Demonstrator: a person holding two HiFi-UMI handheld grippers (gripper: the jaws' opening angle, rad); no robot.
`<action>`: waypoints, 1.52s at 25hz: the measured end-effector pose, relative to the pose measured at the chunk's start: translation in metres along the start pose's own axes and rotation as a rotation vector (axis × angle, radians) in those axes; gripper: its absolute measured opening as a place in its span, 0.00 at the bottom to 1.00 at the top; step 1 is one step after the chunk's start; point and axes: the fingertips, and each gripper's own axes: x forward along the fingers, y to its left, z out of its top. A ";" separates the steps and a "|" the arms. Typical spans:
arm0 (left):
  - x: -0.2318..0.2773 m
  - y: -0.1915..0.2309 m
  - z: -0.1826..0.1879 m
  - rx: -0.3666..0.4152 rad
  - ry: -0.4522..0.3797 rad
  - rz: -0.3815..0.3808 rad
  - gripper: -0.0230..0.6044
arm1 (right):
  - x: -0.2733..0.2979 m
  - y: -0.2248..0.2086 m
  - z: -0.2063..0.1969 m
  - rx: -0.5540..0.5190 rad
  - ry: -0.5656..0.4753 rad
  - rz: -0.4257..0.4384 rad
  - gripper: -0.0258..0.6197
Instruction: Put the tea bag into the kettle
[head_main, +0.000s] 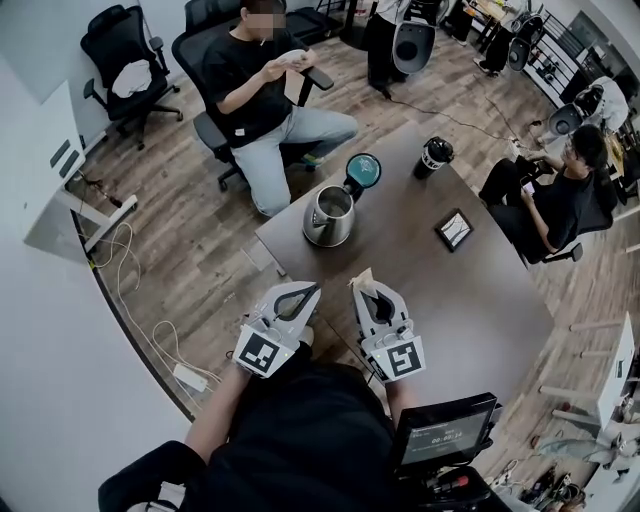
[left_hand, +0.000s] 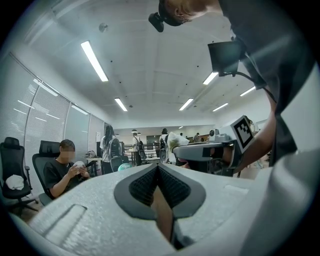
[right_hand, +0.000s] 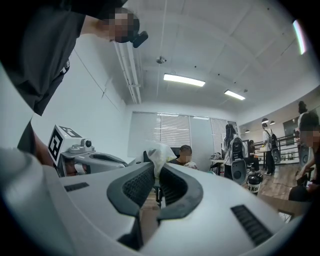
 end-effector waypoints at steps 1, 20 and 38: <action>-0.001 0.001 0.000 -0.001 -0.003 0.001 0.04 | 0.001 0.001 -0.001 0.000 0.002 0.000 0.09; -0.004 0.019 -0.006 0.001 -0.004 0.040 0.04 | 0.012 -0.009 -0.030 0.016 0.109 0.020 0.09; -0.031 0.047 -0.015 -0.010 -0.018 0.156 0.04 | 0.069 -0.029 -0.037 -0.045 0.165 0.097 0.09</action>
